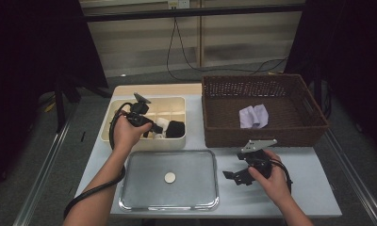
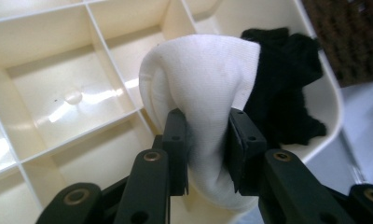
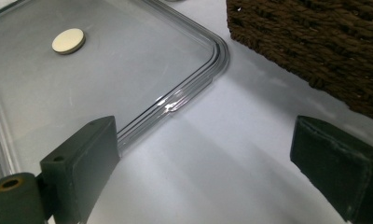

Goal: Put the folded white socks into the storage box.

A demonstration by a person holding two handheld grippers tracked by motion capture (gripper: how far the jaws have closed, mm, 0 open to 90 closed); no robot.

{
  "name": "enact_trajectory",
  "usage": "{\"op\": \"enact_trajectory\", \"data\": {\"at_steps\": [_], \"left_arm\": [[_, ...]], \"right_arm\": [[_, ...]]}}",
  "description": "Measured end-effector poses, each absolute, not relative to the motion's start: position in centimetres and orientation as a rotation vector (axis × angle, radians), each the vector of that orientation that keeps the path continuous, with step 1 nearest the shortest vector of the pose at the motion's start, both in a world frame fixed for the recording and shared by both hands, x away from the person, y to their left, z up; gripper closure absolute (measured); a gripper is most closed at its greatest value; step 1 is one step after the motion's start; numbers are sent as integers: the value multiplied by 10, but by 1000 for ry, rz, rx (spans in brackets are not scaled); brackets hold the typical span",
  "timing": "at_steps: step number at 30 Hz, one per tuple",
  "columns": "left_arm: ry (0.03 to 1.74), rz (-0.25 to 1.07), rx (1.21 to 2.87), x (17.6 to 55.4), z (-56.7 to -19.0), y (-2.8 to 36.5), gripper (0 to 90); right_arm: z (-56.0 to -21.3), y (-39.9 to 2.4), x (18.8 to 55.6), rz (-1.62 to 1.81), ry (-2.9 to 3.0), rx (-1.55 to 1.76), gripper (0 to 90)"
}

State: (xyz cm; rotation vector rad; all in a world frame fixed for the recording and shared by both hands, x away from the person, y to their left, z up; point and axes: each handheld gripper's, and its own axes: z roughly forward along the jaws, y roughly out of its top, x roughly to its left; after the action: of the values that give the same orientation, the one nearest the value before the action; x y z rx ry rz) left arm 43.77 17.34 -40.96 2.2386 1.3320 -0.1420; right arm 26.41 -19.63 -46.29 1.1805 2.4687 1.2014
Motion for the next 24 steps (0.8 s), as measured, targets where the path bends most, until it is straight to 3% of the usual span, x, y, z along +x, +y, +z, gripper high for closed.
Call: {"op": "enact_trajectory", "data": {"at_steps": [17,24], "left_arm": [[1315,-111,2296,434,-422,163,710],[1306,-124,2292,433,-416,164,643]], "right_arm": [[-465,-192,265,1197,2486,1167,75],[-465,-192,265,1195,2493,1169,75]]}}
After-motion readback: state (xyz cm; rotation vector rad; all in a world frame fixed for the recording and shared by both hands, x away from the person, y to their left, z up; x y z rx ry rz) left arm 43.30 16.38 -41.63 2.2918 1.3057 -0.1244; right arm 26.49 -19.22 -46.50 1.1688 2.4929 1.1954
